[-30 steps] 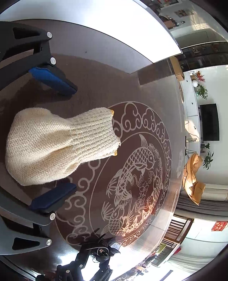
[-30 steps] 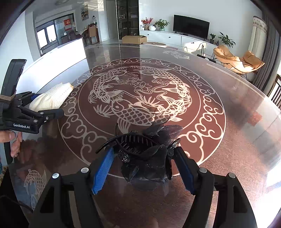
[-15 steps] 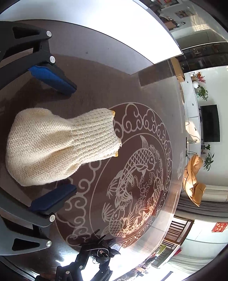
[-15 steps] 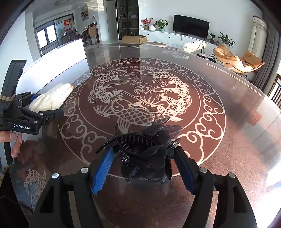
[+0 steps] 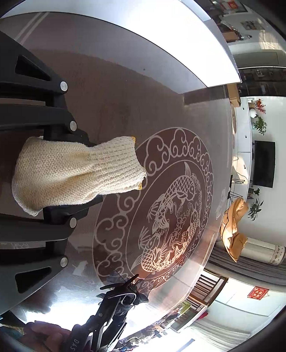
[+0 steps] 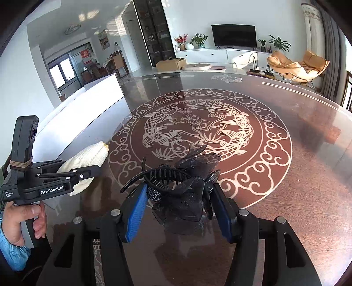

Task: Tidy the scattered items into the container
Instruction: 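Lift the glove and hair clip and carry both over the container, then open both grippers to drop the glove and hair clip into the container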

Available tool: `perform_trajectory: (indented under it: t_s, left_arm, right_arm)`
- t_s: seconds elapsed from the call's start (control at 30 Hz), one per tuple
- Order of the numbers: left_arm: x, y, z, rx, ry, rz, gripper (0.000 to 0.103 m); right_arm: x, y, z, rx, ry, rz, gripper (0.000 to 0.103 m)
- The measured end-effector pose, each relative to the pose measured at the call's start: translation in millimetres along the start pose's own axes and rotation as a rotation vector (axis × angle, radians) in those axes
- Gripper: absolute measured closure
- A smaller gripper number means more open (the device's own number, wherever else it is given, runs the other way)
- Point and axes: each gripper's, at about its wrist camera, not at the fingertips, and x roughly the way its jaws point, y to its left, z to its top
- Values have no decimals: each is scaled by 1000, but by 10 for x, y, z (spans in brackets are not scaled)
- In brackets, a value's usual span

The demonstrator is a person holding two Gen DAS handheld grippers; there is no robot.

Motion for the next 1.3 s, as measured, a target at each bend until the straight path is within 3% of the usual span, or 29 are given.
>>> perform_trajectory:
  t_s: [0.17,0.33,0.43,0.63,0.8,1.0,1.1,1.13,1.2,1.3]
  left_arm:
    - [-213,169,-69,-38,-5,-2,66]
    - [-767,496,99,-92,-95,20,66]
    - [-1213,878,253,-140,-167,60,66]
    - [-1955,1981,433,-282,-256,216,66]
    - [-1992,2858,314,-428,-204,301,66]
    - [-1551,3480,110,-548,-67,353,66]
    - [-1348,3660,1,-620,6,363,51]
    - [-1316,3684,-23,-636,13,365,35]
    - [-1313,3674,-47,-635,-1,382,14]
    - [-1375,3597,-12,-611,-35,416,12]
  right_arm:
    - [65,303,-12,-32,25,49,45]
    - [93,776,204,-115,13,112,45]
    - [61,1144,489,-176,-20,165,45]
    - [-8,2102,1298,-298,-124,319,45]
    - [297,3049,1837,-405,-117,423,45]
    - [1182,3904,2022,-489,46,456,44]
    - [1676,4106,1946,-502,171,412,44]
    - [1817,4138,1915,-499,218,387,43]
    - [1952,4151,1876,-501,244,361,42]
    - [1943,4112,1918,-517,201,336,40]
